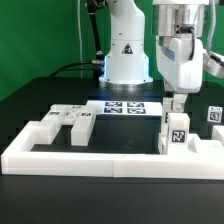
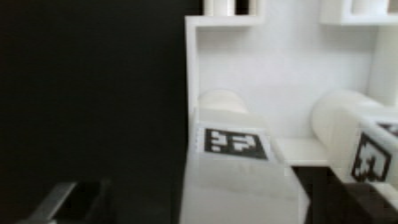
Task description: Assemble chair
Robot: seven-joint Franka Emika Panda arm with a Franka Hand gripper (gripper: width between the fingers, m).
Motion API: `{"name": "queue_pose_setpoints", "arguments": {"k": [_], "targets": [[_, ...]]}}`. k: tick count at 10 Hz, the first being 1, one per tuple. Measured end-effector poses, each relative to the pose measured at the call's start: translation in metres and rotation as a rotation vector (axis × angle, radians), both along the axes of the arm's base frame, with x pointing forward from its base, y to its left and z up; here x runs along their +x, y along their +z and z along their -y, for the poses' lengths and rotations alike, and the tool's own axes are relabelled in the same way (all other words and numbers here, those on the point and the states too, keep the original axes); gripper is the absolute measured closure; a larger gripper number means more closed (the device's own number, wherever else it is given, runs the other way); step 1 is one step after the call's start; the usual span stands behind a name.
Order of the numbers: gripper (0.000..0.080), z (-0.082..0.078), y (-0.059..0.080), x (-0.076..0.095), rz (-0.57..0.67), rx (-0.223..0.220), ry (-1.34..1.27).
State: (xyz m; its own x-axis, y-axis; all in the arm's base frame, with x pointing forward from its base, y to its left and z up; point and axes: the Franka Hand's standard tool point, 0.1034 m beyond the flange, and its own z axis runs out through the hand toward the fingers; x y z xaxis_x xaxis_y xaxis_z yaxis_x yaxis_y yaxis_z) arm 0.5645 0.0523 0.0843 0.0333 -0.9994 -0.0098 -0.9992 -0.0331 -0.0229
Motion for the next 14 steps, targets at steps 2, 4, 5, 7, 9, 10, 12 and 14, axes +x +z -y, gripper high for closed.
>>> {"name": "queue_pose_setpoints", "arguments": {"k": [2, 4, 5, 7, 9, 10, 12, 14], "targets": [[0.0165, -0.0055, 0.0006, -0.0004, 0.001, -0.013, 0.232], [0.0151, -0.0045, 0.0009, 0.0000, 0.004, -0.017, 0.427], [0.0151, -0.0042, 0.0006, -0.0002, 0.004, -0.019, 0.489], [0.0151, -0.0038, 0.0003, -0.0003, 0.004, -0.023, 0.634], [0.0151, -0.0067, 0.0003, 0.0017, 0.017, -0.049, 0.855], [0.0151, -0.0077, 0.0010, 0.0037, 0.027, -0.059, 0.959], [0.0151, -0.0074, 0.0019, 0.0061, 0.033, -0.079, 1.104], [0.0151, -0.0045, 0.0020, 0.0064, 0.030, -0.085, 1.214]]}}
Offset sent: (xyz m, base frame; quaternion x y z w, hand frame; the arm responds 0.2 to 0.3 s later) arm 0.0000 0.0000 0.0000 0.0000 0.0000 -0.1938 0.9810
